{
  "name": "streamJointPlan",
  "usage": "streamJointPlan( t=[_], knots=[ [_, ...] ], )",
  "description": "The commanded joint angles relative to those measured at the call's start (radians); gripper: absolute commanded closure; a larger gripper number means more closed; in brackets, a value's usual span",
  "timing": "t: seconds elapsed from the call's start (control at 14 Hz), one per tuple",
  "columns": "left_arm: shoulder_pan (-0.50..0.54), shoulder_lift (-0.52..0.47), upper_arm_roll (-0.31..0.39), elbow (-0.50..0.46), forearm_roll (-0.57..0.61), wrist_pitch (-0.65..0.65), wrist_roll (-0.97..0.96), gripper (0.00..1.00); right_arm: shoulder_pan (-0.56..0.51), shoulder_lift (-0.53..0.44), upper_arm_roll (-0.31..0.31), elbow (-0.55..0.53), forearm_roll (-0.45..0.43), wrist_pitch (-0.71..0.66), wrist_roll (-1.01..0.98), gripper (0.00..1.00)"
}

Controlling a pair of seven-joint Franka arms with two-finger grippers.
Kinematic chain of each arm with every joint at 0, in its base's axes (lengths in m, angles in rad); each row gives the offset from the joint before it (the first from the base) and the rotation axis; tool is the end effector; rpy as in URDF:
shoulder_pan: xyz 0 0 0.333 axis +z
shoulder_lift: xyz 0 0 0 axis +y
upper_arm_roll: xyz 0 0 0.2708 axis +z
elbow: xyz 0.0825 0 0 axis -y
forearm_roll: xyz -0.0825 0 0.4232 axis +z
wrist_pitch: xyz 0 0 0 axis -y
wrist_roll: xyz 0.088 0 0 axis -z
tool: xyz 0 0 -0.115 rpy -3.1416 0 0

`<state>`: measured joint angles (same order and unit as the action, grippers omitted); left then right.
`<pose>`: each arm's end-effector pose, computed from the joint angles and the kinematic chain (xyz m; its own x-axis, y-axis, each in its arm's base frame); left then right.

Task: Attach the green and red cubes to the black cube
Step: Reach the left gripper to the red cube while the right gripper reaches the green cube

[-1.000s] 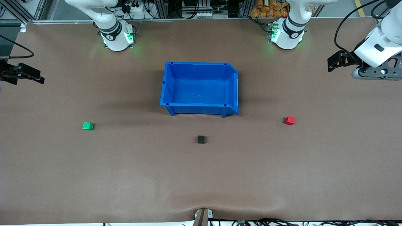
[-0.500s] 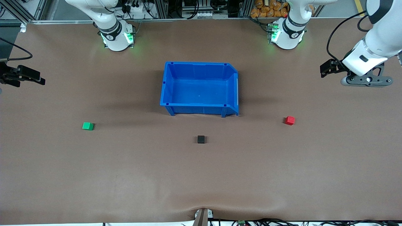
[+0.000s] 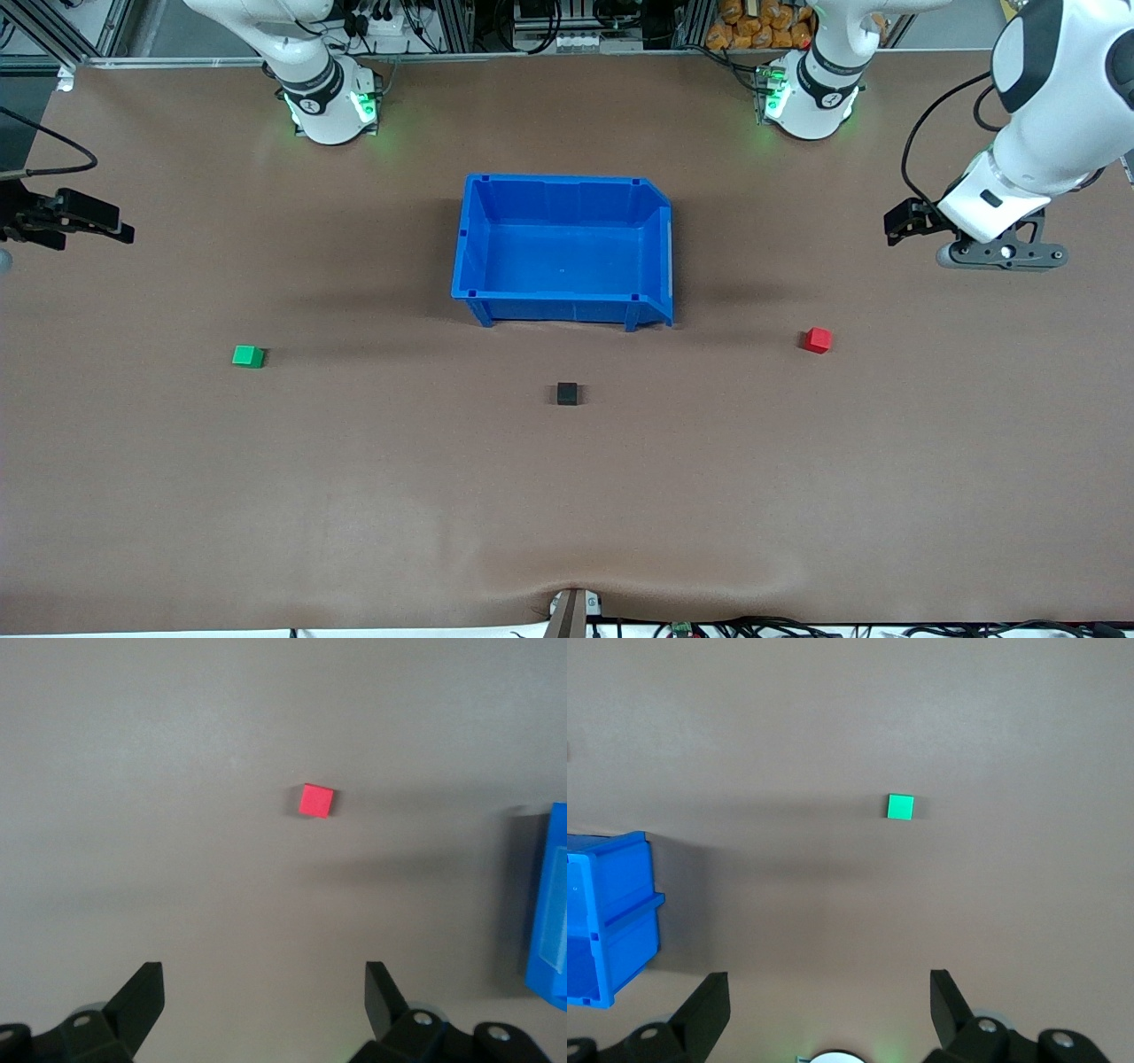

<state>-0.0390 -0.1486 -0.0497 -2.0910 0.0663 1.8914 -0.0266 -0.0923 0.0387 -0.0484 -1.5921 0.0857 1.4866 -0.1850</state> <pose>0.5462 -0.0435 0.4170 0.9954 -0.0819 -0.0501 -0.0853 -0.9939 -0.0704 0.5866 -0.0721 0.5314 0.9907 0.0517 -0.1255 0.0381 -0.9934 -0.1085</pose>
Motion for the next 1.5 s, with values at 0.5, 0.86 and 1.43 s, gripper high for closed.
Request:
streamJointPlan(
  t=[0.5,0.86,1.43],
  knots=[
    [0.013,0.115,-0.006,-0.046,0.006,0.077,-0.007,0.00,-0.009,-0.010,0.005,-0.114,0.014,0.118,-0.025,0.00],
    [-0.001,0.233,-0.006,-0.040,0.015,0.152,-0.006,0.00,-0.009,0.044,0.002,-0.123,-0.001,0.130,-0.025,0.00],
    [-0.018,0.319,-0.035,-0.107,0.045,0.354,0.016,0.00,-0.015,0.104,0.002,-0.219,-0.046,0.309,-0.025,0.00]
  ],
)
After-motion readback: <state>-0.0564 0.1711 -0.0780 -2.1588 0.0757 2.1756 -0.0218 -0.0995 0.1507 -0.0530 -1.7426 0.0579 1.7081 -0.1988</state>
